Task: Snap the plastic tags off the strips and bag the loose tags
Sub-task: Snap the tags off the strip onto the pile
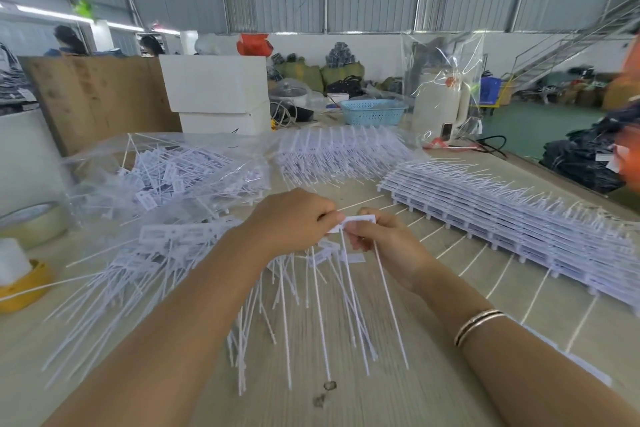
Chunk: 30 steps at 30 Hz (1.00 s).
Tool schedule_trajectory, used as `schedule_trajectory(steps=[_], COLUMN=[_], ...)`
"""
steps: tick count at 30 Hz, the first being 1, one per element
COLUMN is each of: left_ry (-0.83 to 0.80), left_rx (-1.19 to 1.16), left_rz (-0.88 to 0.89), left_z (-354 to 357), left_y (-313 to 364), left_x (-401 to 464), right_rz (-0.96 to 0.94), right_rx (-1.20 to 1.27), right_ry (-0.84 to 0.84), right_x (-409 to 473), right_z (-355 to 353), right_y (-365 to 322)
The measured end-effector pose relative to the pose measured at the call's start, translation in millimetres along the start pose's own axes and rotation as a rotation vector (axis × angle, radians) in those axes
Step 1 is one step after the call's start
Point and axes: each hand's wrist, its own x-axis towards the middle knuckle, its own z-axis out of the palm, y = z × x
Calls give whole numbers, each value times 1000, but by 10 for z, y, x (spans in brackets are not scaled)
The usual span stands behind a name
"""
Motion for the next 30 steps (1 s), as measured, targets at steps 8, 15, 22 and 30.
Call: schedule_trajectory(steps=[8,15,22,30], left_ry=[-28,-23,-34,-17], left_rx=[-490,-942,-1115,-1291], left_rz=[-62,-21,-42,7], left_z=[235,282,334,383], left_y=[-52,-147,-165,-50], left_x=[-50,-151,-161,-159], right_rz=[-54,-241,-378,-290], right_rx=[-70,-108,-133,257], right_ry=[-27,-30,43,-4], right_x=[20,20,22,21], right_z=[23,132,208,255], right_y=[55,52,39,121])
